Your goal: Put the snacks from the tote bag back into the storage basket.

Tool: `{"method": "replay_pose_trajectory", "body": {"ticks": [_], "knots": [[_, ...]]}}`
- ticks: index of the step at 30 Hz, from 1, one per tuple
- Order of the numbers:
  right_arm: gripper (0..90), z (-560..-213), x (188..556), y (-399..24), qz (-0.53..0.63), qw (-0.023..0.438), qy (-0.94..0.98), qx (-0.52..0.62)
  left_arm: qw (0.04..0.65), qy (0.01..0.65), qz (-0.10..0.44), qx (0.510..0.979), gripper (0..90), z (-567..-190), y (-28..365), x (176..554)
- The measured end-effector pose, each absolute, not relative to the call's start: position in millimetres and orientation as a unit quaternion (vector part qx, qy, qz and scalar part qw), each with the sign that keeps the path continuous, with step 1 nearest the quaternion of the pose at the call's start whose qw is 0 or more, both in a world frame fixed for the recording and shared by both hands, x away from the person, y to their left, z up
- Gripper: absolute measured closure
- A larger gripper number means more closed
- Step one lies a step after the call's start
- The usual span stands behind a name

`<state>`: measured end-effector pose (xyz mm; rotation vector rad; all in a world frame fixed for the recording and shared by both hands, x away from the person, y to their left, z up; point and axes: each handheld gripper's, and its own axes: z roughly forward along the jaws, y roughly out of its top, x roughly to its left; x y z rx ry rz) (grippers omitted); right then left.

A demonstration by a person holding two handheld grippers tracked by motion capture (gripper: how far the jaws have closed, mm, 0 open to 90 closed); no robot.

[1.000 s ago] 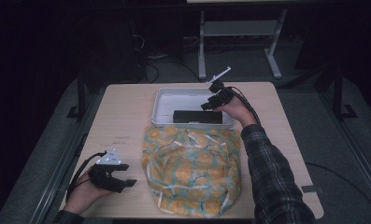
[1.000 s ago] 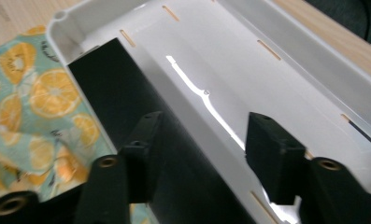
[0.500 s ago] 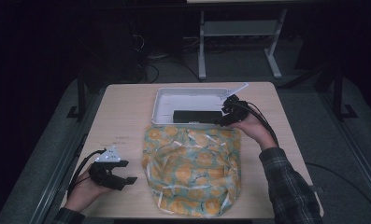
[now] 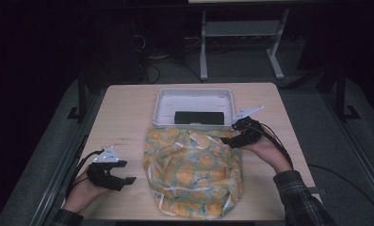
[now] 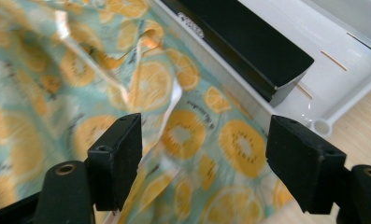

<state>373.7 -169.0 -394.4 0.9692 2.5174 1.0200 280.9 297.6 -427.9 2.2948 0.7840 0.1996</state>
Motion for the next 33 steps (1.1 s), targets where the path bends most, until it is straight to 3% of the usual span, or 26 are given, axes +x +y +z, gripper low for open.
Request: {"method": "replay_pose_trajectory", "body": {"ticks": [7, 25, 33], "knots": [[26.1, -393.5, 344.4, -187.6, 0.356, 0.131, 0.859, 0.345, 0.346, 0.303, 0.077, 0.885, 23.2, -429.7, 298.5, 277.3], [21.3, -434.5, 278.0, -233.9, 0.352, 0.135, 0.845, 0.379, 0.337, 0.303, 0.076, 0.888, 23.4, -440.4, 297.7, 267.8], [21.3, -439.5, 270.2, -241.3, 0.348, 0.134, 0.842, 0.389, 0.338, 0.301, 0.075, 0.888, 23.4, -441.0, 296.2, 270.6]]}}
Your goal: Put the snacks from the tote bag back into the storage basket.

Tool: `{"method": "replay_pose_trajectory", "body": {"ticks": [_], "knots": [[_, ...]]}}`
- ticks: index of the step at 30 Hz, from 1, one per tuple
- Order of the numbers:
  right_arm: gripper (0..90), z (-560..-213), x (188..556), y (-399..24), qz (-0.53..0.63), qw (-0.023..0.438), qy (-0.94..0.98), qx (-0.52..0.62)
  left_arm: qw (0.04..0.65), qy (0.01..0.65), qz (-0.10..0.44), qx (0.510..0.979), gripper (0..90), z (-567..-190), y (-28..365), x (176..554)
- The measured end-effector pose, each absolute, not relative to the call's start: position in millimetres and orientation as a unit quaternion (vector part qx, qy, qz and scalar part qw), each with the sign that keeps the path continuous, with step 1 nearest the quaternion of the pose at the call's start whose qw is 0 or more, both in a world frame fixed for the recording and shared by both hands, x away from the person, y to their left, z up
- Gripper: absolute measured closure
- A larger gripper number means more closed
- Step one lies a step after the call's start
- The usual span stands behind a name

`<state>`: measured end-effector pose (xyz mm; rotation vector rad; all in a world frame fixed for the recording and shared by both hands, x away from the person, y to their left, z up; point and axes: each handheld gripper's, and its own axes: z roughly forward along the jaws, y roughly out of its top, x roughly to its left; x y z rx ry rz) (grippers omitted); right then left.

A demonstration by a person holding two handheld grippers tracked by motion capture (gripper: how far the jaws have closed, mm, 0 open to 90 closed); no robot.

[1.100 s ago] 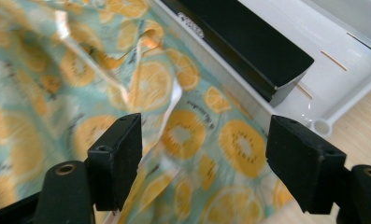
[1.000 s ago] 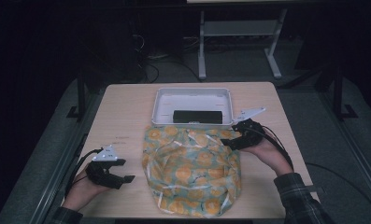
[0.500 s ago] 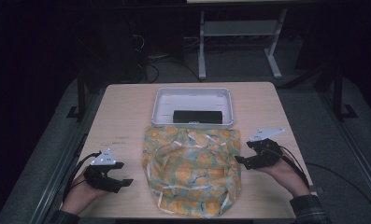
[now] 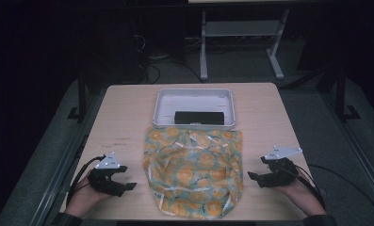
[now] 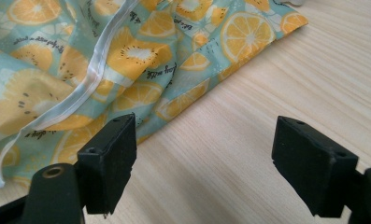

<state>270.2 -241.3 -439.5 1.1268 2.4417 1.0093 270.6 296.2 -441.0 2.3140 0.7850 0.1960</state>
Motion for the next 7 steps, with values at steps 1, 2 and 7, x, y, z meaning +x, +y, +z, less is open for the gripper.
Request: {"method": "replay_pose_trajectory", "body": {"ticks": [1, 2, 7], "knots": [[21.2, -439.8, 270.4, -241.3, 0.349, 0.136, 0.843, 0.387, 0.338, 0.301, 0.076, 0.888, 23.4, -440.9, 296.3, 270.8], [21.1, -439.8, 270.2, -241.0, 0.349, 0.136, 0.843, 0.387, 0.338, 0.303, 0.075, 0.888, 23.4, -440.7, 296.4, 270.8], [19.6, -440.3, 269.7, -241.4, 0.352, 0.139, 0.842, 0.384, 0.337, 0.3, 0.076, 0.889, 23.4, -440.8, 296.5, 272.7]]}}
